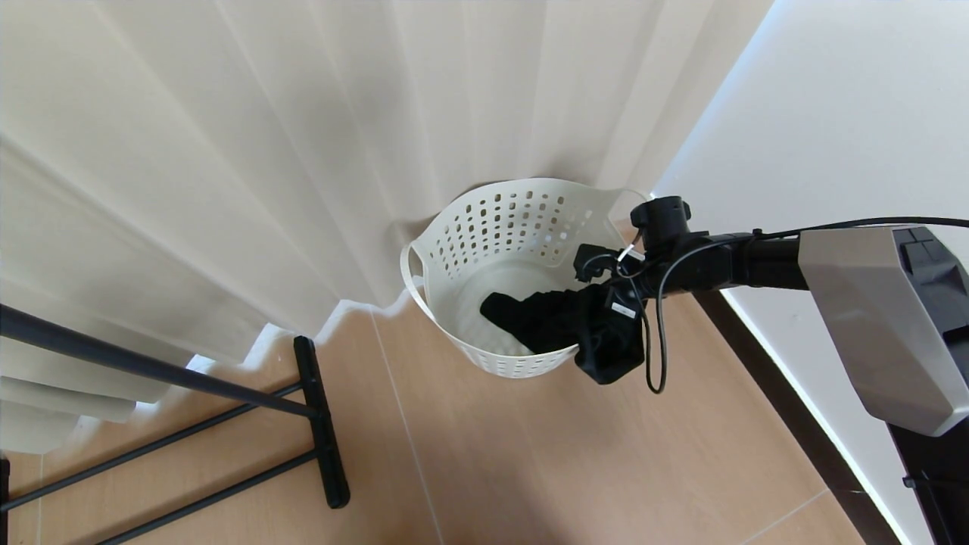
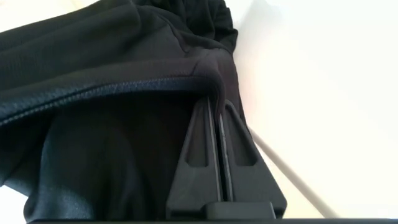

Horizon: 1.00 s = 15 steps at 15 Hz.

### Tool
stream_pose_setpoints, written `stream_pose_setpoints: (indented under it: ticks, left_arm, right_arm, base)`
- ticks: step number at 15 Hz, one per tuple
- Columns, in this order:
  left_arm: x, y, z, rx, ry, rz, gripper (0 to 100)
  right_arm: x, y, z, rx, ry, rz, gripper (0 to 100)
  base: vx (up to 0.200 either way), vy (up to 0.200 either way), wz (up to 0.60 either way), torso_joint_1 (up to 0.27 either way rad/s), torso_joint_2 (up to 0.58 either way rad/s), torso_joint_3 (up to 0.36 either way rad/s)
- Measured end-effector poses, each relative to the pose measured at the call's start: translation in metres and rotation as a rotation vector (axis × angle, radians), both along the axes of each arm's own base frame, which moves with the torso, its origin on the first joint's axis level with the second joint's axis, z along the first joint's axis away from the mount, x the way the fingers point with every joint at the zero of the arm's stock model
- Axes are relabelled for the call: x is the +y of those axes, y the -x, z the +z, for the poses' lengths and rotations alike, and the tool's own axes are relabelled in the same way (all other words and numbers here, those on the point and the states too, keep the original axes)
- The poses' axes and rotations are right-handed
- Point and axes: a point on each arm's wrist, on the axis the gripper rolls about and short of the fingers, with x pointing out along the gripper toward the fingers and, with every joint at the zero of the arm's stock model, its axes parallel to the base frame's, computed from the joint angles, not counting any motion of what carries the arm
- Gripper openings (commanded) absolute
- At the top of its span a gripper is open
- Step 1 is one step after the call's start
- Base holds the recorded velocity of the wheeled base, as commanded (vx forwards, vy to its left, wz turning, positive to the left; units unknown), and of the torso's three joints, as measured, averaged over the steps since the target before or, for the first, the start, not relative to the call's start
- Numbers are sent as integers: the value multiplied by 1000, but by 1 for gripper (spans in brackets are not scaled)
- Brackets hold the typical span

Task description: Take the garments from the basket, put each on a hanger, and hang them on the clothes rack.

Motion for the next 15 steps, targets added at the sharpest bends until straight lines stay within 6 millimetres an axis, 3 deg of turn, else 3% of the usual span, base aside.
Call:
stream_pose_setpoints:
  ticks: [9,15]
  left_arm:
    - [0,0,0,0,0,0,100]
    - [0,0,0,0,0,0,100]
  right_arm:
    - [3,18,50,-57,-120,-59,0]
    - [9,56,85,-54,-194,-58,0]
  base:
    - [0,0,0,0,0,0]
    - [0,0,0,0,0,0]
